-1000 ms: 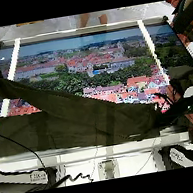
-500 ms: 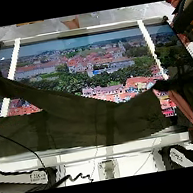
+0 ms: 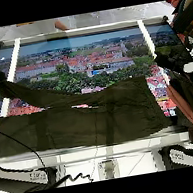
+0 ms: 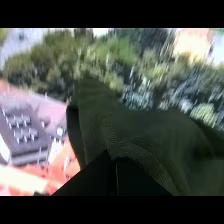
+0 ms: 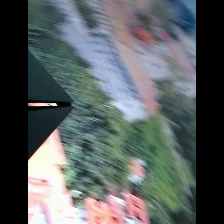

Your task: Fold the clothes and pants, and hang the long-sleeved shirts on hangers.

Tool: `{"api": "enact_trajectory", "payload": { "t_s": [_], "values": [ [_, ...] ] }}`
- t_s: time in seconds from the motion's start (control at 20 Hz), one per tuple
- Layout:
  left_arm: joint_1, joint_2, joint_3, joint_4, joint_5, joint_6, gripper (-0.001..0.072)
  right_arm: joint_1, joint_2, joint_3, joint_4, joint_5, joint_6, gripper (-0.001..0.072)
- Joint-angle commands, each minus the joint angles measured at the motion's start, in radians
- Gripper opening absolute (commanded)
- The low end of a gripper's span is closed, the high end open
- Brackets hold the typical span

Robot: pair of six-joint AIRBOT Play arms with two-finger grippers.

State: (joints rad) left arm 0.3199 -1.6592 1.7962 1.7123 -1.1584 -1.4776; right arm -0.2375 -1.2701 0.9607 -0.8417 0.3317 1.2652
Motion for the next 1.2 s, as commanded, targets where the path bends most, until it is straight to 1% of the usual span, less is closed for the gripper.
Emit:
{"api": "enact_trajectory", "payload": {
  "t_s": [0.0,0.1,0.15,0.2,0.3,0.35,0.45,0.5,0.55,0.6,0.65,0.7,0.8,0.9,1.05,1.15],
  "values": [
    [0.002,-0.039,0.000,0.032,-0.069,0.000,0.0020,0.021,-0.111,0.019,-0.008,-0.181,0.061,0.0024],
    [0.003,-0.051,0.000,0.035,-0.069,0.000,0.0020,0.006,-0.158,0.046,-0.058,-0.097,0.061,0.0025],
    [0.004,-0.052,0.000,0.035,-0.069,0.000,0.0020,-0.006,-0.178,0.066,-0.092,-0.019,0.061,0.0025],
    [0.004,-0.052,0.000,0.048,-0.070,0.000,0.0020,-0.023,-0.203,0.099,-0.153,0.097,0.060,0.0025],
    [0.004,-0.052,0.000,0.061,-0.074,0.000,0.0020,-0.074,-0.264,0.184,-0.238,0.366,0.047,0.0025],
    [0.004,-0.052,0.000,0.061,-0.076,0.000,0.0020,-0.112,-0.302,0.239,-0.230,0.533,-0.007,0.0025],
    [0.004,-0.052,0.000,0.060,-0.077,0.000,0.0020,-0.195,-0.395,0.364,-0.178,0.917,-0.122,0.0025],
    [0.004,-0.052,0.000,0.060,-0.078,0.000,0.0020,-0.228,-0.436,0.408,-0.153,1.054,-0.159,0.0042],
    [0.004,-0.052,0.000,0.060,-0.082,0.000,0.0020,-0.255,-0.461,0.432,-0.145,1.090,-0.167,0.0204],
    [0.004,-0.052,0.000,0.060,-0.085,0.000,0.0020,-0.274,-0.465,0.433,-0.144,1.066,-0.159,0.0423],
    [0.004,-0.052,0.000,0.060,-0.085,0.000,0.0020,-0.285,-0.465,0.432,-0.146,1.028,-0.146,0.0503],
    [0.004,-0.052,0.000,0.059,-0.085,0.000,0.0020,-0.287,-0.466,0.432,-0.144,1.004,-0.140,0.0533],
    [0.004,-0.052,0.000,0.057,-0.085,0.000,0.0020,-0.276,-0.479,0.432,-0.136,0.975,-0.141,0.0535],
    [0.002,-0.052,0.000,0.056,-0.095,0.000,0.0020,-0.259,-0.515,0.433,-0.101,0.978,-0.149,0.0535],
    [0.002,-0.052,0.000,0.057,-0.132,0.000,0.0020,-0.225,-0.578,0.433,-0.018,0.964,-0.235,0.0543],
    [0.002,-0.052,0.000,0.057,-0.153,0.000,0.0020,-0.198,-0.611,0.433,-0.002,0.920,-0.240,0.0577]
  ]
}}
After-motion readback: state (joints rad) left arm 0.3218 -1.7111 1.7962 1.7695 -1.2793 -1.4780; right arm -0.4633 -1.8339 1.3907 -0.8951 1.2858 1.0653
